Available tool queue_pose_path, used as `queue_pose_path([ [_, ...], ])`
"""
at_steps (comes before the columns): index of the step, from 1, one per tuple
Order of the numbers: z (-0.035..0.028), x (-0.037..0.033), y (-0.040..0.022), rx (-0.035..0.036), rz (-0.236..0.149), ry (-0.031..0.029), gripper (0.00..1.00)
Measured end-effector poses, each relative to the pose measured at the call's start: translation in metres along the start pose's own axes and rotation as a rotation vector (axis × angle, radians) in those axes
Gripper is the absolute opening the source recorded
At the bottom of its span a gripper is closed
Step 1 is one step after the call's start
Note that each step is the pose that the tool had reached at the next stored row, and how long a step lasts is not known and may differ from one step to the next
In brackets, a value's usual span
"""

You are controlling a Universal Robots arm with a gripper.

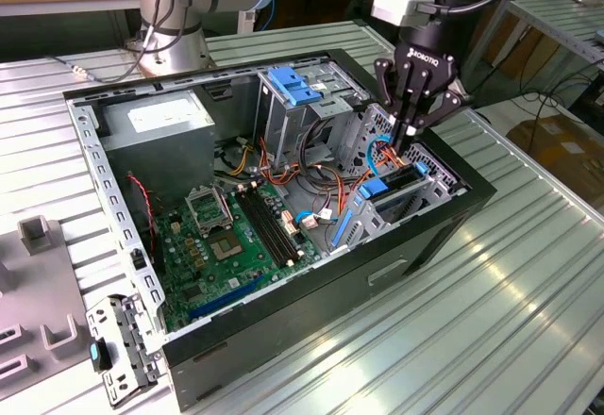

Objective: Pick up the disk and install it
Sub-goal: 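Insert the second disk wire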

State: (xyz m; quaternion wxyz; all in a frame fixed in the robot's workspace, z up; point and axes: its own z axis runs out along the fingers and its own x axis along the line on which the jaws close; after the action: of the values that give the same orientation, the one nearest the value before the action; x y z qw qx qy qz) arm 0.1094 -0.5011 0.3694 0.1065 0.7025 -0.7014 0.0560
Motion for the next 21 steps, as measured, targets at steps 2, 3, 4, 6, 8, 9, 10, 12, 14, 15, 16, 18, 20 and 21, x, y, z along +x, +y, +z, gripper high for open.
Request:
queue_pose_path([
  [2,0.0011,0.0005,0.0018,0.0026,-0.003,-0.0083,0.16],
  [3,0.0015,0.0007,0.0026,0.0044,-0.004,-0.0112,0.16],
  [4,0.0017,0.0008,0.0035,0.0062,-0.005,-0.013,0.16],
  [6,0.0063,0.0021,0.015,0.0827,-0.002,-0.0152,0.16],
  [8,0.0099,0.0055,0.0237,0.101,-0.001,-0.0673,0.16],
  [9,0.0103,0.0065,0.0241,0.1025,-0.001,-0.0756,0.16],
  [10,0.0108,0.0078,0.0242,0.1043,-0.001,-0.0832,0.16],
  [12,0.0119,0.0107,0.0245,0.1084,-0.002,-0.0932,0.16],
  [14,0.0134,0.0138,0.025,0.113,-0.002,-0.0987,0.16],
  [15,0.0143,0.015,0.0259,0.1154,-0.002,-0.0994,0.16],
  [16,0.015,0.0163,0.0263,0.1167,-0.003,-0.0998,0.16],
  [18,0.0173,0.0203,0.0274,0.1217,-0.003,-0.1048,0.16],
  [20,0.019,0.0233,0.0281,0.1255,-0.004,-0.1104,0.16],
  [21,0.0197,0.0241,0.0284,0.1271,-0.004,-0.1122,0.16],
])
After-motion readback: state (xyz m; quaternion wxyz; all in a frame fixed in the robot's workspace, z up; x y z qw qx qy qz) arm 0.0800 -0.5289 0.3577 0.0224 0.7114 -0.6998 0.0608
